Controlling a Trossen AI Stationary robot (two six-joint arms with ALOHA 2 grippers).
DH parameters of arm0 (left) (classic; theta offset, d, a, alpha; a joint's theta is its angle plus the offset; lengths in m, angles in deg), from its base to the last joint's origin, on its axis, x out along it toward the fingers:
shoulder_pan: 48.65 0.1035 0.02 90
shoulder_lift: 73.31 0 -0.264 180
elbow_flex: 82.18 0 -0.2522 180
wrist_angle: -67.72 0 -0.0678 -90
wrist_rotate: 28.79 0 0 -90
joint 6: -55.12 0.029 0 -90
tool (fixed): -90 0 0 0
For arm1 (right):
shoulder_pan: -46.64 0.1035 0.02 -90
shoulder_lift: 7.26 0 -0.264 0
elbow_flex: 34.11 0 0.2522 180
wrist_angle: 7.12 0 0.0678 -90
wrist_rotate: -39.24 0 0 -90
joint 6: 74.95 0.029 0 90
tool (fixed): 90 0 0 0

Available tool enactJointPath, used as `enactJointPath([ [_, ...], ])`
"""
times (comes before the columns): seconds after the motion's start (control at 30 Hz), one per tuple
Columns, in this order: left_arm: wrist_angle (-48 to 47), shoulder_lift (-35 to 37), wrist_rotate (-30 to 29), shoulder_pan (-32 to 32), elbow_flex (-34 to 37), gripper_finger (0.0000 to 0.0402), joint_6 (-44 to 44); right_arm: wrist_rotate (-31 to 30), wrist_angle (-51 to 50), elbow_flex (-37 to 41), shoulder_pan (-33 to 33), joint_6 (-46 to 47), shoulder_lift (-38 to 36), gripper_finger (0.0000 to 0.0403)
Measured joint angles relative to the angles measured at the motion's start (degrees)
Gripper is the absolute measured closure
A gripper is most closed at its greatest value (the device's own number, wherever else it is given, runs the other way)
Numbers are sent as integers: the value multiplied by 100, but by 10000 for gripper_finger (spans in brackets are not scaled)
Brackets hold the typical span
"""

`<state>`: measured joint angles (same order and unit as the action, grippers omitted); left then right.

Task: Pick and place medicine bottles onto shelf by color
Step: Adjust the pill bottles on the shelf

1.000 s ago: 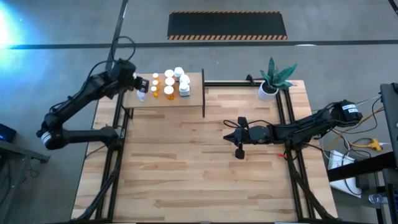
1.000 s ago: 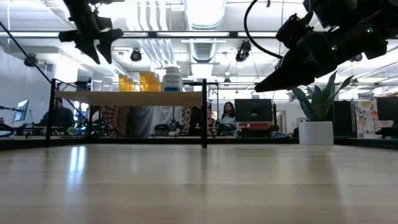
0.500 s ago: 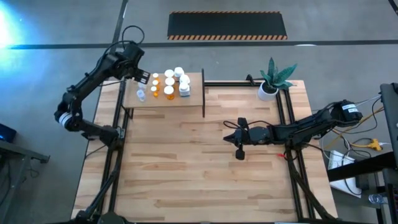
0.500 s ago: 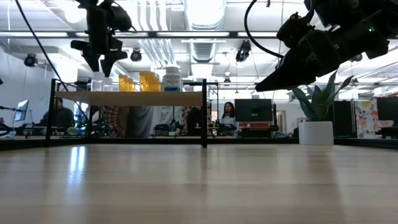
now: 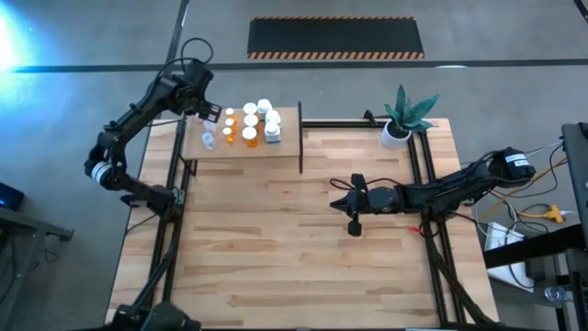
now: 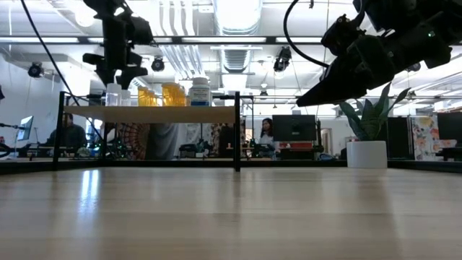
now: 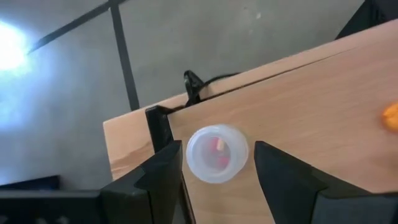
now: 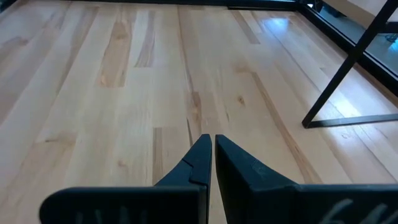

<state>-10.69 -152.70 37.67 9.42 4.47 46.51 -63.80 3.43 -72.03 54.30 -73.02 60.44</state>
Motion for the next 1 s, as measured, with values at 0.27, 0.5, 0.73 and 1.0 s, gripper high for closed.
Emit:
enactJointPath([
  [0.27, -34, -147, -30, 47, 28, 218, 0, 0, -1, 10, 11, 0, 0, 390],
  [0.5, -44, -200, -44, 47, 45, 246, 50, 0, -2, 10, 11, -26, 0, 390],
  [0.73, -32, -193, -47, 47, 43, 276, 154, 0, 0, 12, 11, -37, 0, 390],
  [1.0, -60, -158, 19, 47, -96, 272, 308, 0, -2, 30, 11, -39, 0, 390],
])
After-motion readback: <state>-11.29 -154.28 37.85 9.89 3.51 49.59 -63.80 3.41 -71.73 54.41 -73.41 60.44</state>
